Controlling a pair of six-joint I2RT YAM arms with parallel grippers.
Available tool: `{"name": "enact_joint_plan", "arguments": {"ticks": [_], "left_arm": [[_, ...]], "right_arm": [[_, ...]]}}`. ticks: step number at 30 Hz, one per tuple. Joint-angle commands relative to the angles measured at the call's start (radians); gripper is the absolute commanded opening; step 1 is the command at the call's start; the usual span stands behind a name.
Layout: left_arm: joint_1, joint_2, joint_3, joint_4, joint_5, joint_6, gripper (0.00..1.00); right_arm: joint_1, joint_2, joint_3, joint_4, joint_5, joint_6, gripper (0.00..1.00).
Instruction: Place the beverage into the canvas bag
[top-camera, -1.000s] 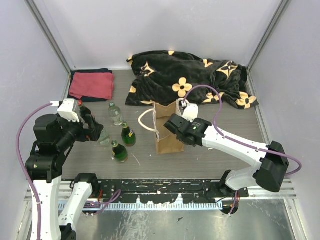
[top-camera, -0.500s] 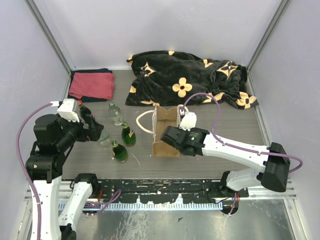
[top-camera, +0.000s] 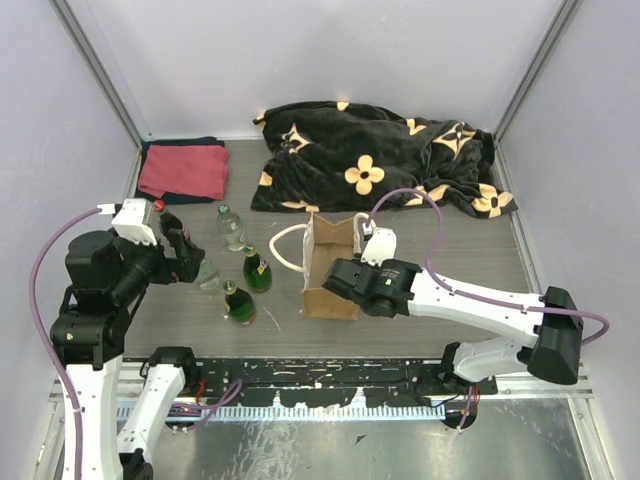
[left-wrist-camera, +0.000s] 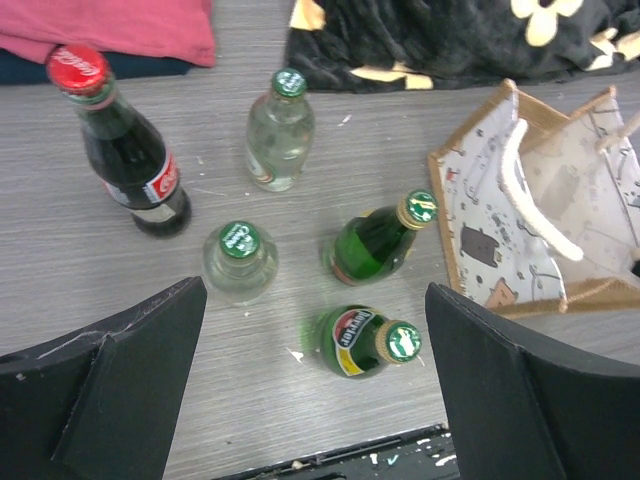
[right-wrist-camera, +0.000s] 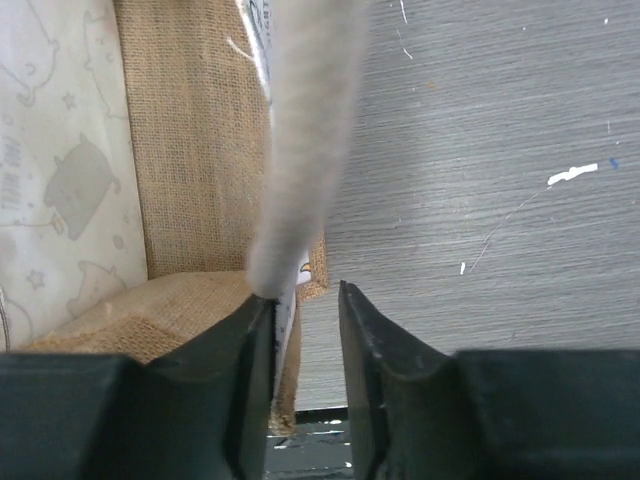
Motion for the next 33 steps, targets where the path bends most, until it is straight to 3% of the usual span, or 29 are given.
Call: {"name": "enact_joint_plan", "arguments": {"ticks": [1, 6, 7, 8, 25, 33], "left_arm": [[0.005, 0.010, 0.003, 0.045, -0.106, 0.011, 0.98], [0.018, 0.067, -0.009, 0.109, -0.194, -0.003, 0.98], [0.023, 0.073, -0.014, 0.126, -0.207, -0.004, 0.98], [0.026, 0.082, -0.021, 0.151, -0.222, -0.005, 0.98], [0.027, 0.229, -0.284, 0.637, -0.350, 0.051, 0.98], [0.027, 0.303, -0.331, 0.756, -0.389, 0.029, 0.98]], "right_arm": [[0.010, -0.078, 0.053, 0.004, 0.039, -0.040, 0.44], [0.013, -0.147, 0.145, 0.043, 0.064, -0.135, 0.80], [0.013, -0.157, 0.166, 0.042, 0.069, -0.147, 0.95], [0.014, -0.165, 0.184, 0.039, 0.071, -0.161, 0.99], [0.014, -0.286, 0.249, -0.069, 0.119, -0.199, 1.00], [0.014, -0.353, 0.224, -0.124, 0.150, -0.170, 1.00]]}}
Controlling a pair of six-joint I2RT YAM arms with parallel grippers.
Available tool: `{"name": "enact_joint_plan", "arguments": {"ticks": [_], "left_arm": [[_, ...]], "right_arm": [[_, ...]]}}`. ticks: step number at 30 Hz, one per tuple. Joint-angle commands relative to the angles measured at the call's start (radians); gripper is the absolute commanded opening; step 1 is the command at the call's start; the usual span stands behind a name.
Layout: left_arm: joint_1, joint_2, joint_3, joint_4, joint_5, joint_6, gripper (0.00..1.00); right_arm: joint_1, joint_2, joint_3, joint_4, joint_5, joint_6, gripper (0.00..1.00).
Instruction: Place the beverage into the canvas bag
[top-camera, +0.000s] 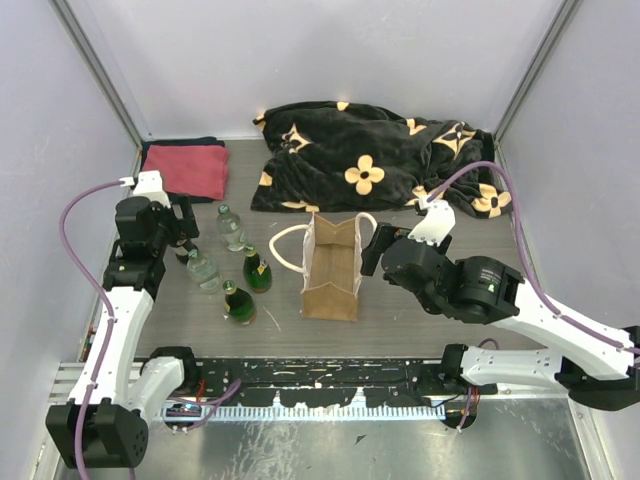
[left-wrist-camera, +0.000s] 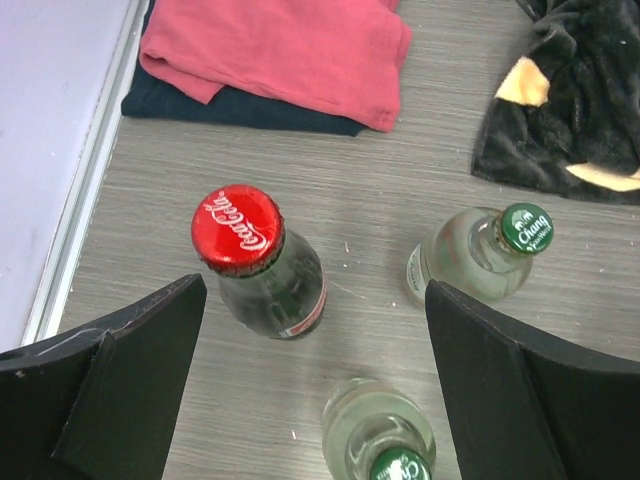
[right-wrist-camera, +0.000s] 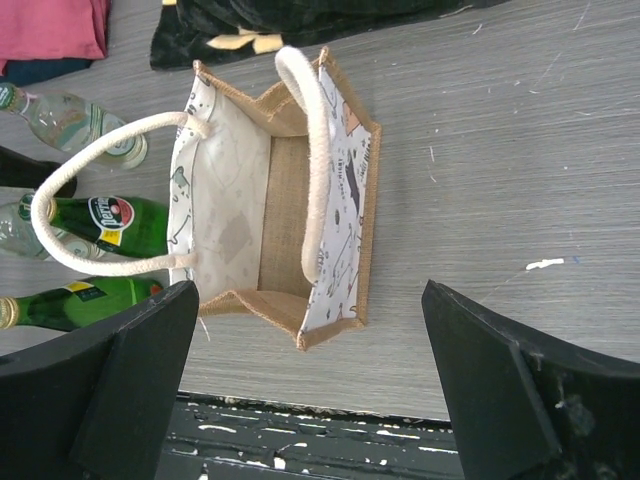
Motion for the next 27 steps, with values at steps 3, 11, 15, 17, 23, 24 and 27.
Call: {"name": "enact_joint_plan", "arguments": {"ticks": [3, 11, 15, 17, 23, 24, 27], "left_arm": [[0.006, 0.045, -0.035, 0.166, -0.060, 0.010, 0.98], [0.036, 0.145, -0.064, 0.292, -0.070, 0.032, 0.98], [0.066, 0.197, -0.066, 0.344, -0.050, 0.010, 0.99], [0.072, 0.212, -0.069, 0.372, -0.040, 0.008, 0.98], [0.074, 0.239, -0.082, 0.413, -0.030, 0.006, 0.63], [0.074, 0.239, -0.084, 0.412, -0.027, 0.004, 0.55], [0.074, 0.233, -0.094, 0.405, -0.017, -0.001, 0.38]], "right_arm": [[0.003, -0.048, -0.007, -0.044, 0.068, 0.027, 1.00], [0.003, -0.034, -0.002, -0.056, 0.069, 0.029, 1.00], [0.003, -0.020, 0.007, -0.060, 0.071, 0.025, 1.00], [0.003, -0.016, 0.007, -0.063, 0.073, 0.026, 1.00], [0.004, -0.010, 0.013, -0.069, 0.080, 0.028, 1.00], [0.004, -0.009, 0.014, -0.071, 0.081, 0.029, 1.00], [0.004, -0.006, 0.021, -0.080, 0.086, 0.030, 1.00]]}}
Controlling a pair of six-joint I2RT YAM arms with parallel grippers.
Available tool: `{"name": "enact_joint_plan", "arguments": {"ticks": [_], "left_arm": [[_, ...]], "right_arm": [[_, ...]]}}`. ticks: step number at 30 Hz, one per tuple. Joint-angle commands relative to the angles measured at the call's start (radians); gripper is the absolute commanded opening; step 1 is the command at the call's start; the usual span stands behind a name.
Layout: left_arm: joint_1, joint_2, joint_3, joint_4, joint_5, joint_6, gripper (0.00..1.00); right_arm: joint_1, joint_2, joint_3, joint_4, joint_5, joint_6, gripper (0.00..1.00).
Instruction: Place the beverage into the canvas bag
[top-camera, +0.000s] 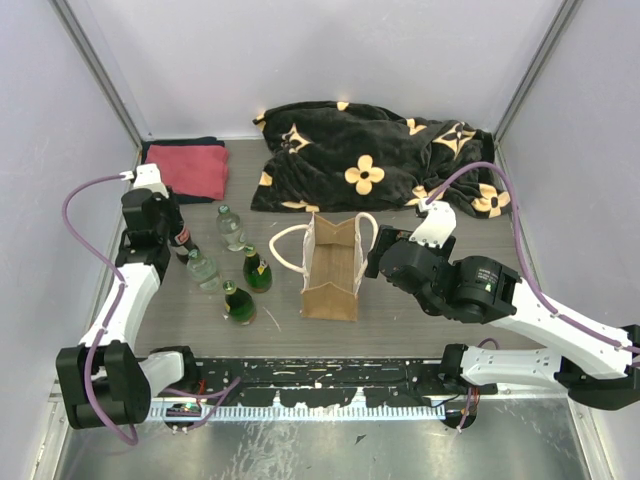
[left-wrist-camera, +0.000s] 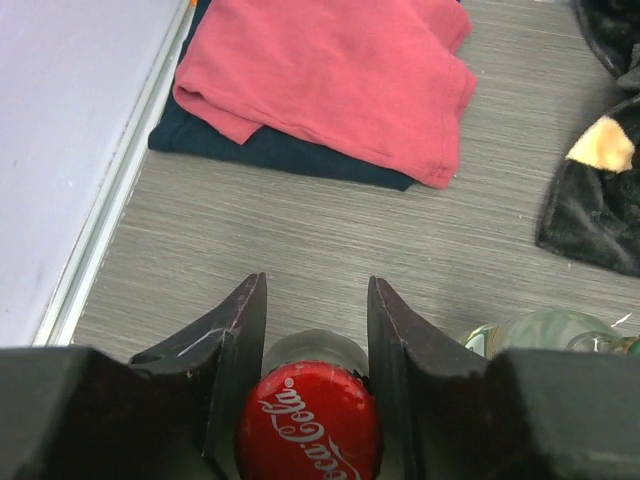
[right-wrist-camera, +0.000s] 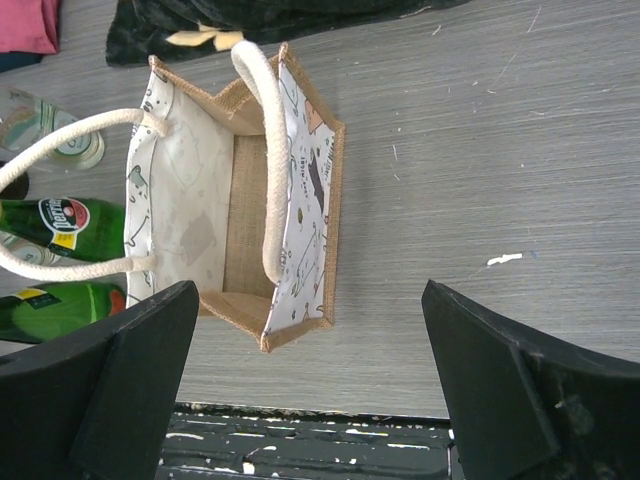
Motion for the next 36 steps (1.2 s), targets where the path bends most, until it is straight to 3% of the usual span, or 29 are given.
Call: {"name": "enact_joint_plan", "arguments": {"ticks": [1, 5, 14, 15, 17, 20, 23, 27, 30, 33, 36], "left_arm": [[0.003, -0.006, -0.026, 0.049, 0.022, -0.011, 0.32], [0.004, -0.019, -0.035, 0.039, 0.029, -0.011, 0.02], [0.004, -0.054, -0.015, 0.008, 0.045, -0.012, 0.00], [0.004, -0.054, -0.018, 0.006, 0.050, -0.009, 0.09], [0.005, -0.053, -0.030, 0.001, 0.054, -0.008, 0.48], [0.003, -0.068, -0.072, 0.026, 0.052, -0.007, 0.82], [0.003, -0.093, -0.113, 0.047, 0.051, -0.009, 0.93], [0.004, -0.131, -0.145, 0.056, 0.045, -0.017, 0.91], [0.003, -0.144, -0.160, 0.074, 0.030, -0.015, 0.81], [0.004, -0.144, -0.159, 0.082, 0.021, -0.014, 0.64], [0.003, -0.144, -0.151, 0.082, 0.027, -0.015, 0.38]], "right_arm": [[0.003, 0.003, 0.028, -0.012, 0.049, 0.022, 1.00], [0.003, -0.002, 0.018, -0.014, 0.050, 0.031, 1.00], [0.003, -0.025, -0.026, -0.005, 0.046, 0.047, 1.00], [0.003, -0.031, -0.033, -0.003, 0.043, 0.049, 1.00], [0.003, -0.040, -0.048, -0.001, 0.039, 0.055, 1.00], [0.004, -0.056, -0.069, 0.001, 0.034, 0.063, 1.00], [0.003, -0.071, -0.080, 0.000, 0.035, 0.068, 1.00], [0.003, -0.085, -0.087, -0.005, 0.038, 0.074, 1.00], [0.003, -0.087, -0.090, -0.005, 0.040, 0.075, 1.00], [0.004, -0.085, -0.092, -0.004, 0.039, 0.077, 1.00], [0.005, -0.087, -0.099, -0.006, 0.039, 0.081, 1.00]]}}
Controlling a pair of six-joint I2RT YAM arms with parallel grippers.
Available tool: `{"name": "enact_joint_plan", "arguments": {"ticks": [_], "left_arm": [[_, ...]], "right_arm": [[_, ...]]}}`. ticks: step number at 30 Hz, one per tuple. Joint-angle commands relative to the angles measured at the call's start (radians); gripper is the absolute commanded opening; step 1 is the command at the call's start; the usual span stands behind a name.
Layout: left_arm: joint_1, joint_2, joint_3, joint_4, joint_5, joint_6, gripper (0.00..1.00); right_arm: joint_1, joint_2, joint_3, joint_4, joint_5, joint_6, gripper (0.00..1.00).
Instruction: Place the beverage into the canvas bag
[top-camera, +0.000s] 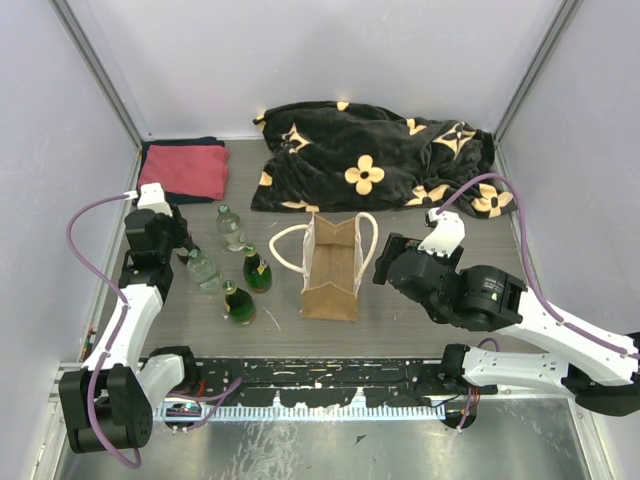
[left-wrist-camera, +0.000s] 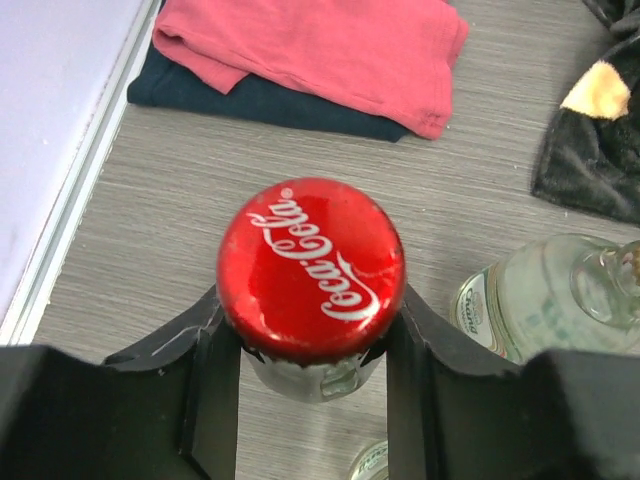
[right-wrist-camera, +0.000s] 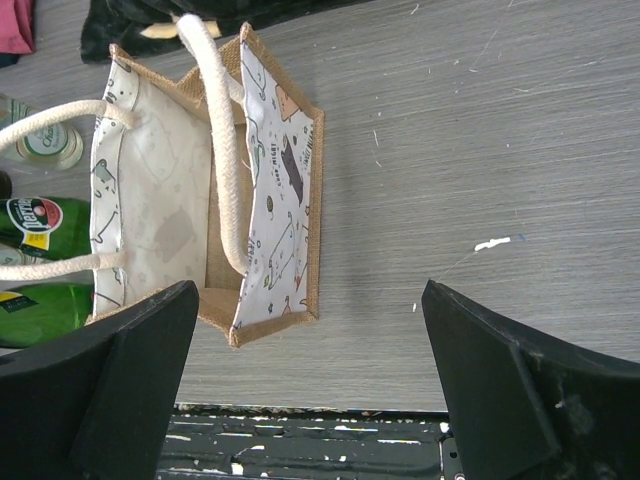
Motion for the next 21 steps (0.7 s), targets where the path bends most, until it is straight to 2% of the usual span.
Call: {"name": "enact_joint_plan", "arguments": {"ticks": [1, 3, 4, 21], "left_arm": [[0.002, -0.018, 0.009, 0.053, -0.006, 0.000, 0.29], [0.002, -0.025, 0.019, 0.045, 0.006, -0.002, 0.07], [0.002, -0.027, 0.025, 0.039, 0.010, -0.002, 0.01], [0.002, -0.056, 0.266, -0.112, 0.075, 0.013, 0.00]], "right_arm": [[0.004, -0.011, -0.005, 0.006, 0.031, 0.031, 1.00], [0.004, -0.015, -0.012, 0.006, 0.032, 0.035, 1.00], [0.004, -0.017, -0.014, 0.006, 0.032, 0.035, 1.00], [0.003, -0.021, -0.043, 0.016, 0.047, 0.035, 1.00]]}}
